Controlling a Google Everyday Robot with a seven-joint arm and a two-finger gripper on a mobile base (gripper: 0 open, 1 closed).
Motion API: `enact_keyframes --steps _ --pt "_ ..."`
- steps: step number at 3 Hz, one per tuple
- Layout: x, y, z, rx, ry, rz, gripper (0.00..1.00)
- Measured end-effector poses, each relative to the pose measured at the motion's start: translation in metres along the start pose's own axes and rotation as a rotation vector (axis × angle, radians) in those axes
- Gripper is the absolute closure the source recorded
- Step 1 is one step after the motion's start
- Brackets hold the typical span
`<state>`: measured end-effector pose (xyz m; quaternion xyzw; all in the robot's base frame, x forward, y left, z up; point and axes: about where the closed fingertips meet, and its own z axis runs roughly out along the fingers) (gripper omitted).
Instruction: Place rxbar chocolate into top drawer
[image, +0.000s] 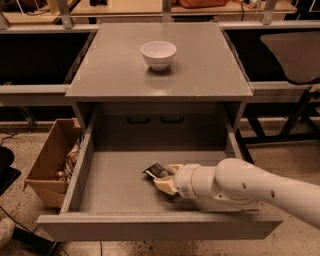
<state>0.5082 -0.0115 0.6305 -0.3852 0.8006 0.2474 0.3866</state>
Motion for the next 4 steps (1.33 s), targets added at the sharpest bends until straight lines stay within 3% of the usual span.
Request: enact_keyframes --steps 2,3,4 --pt "0.0 0.0 0.0 0.0 0.0 0.0 0.13" --pt "-0.01 0.002 -0.007 -0.01 0.015 -0.019 0.0" --pt "-0.034 0.005 -0.035 -0.019 0.058 -0.072 0.0"
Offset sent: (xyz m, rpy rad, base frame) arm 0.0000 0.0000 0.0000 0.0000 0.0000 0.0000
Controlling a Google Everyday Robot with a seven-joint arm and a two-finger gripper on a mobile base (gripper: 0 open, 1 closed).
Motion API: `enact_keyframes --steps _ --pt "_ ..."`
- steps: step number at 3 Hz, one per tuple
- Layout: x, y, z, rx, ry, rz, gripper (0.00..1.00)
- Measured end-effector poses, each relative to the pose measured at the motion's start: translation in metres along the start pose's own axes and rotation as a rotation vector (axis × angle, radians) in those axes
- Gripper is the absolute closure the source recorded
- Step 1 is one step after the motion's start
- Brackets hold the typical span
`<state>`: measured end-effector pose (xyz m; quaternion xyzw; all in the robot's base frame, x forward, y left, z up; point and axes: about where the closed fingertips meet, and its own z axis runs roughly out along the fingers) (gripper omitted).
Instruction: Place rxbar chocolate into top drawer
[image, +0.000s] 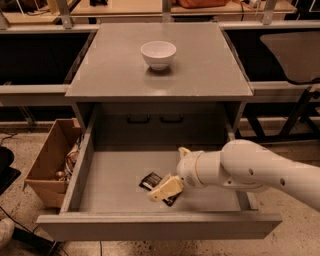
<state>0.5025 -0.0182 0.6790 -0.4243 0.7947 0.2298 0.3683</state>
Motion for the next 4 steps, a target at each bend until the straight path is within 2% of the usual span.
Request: enact_keyframes --steps 1,2,3,4 --pt "-0.045 -0.011 -0.046 0.012 0.071 -0.101 0.0" --pt "-0.072 -0.031 -0.099 0.024 0.12 -0.156 0.0" --pt "-0.067 -0.037 -0.143 -0.019 0.171 -0.135 0.0" --pt "-0.057 -0.02 -0.147 -0.086 0.209 -0.131 0.0"
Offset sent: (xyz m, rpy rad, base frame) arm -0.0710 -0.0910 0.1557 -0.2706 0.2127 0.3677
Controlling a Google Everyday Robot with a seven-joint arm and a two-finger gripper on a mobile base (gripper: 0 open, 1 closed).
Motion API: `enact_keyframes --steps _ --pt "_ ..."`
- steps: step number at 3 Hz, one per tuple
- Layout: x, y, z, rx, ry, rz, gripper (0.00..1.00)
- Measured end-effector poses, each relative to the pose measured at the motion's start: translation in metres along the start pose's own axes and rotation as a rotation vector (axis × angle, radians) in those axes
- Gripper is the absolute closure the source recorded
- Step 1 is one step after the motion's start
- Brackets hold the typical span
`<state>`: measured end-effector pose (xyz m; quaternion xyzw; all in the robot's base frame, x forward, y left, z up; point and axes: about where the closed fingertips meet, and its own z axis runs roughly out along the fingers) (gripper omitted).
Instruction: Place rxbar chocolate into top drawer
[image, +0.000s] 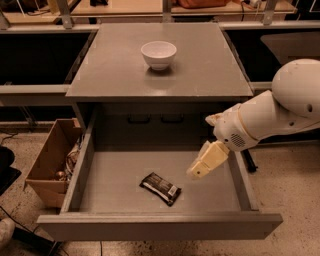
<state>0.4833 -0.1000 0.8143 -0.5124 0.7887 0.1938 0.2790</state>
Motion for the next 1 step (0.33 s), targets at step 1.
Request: enact_keyframes --steps 1 --pt "0.0 0.0 0.0 0.0 0.0 0.0 0.0"
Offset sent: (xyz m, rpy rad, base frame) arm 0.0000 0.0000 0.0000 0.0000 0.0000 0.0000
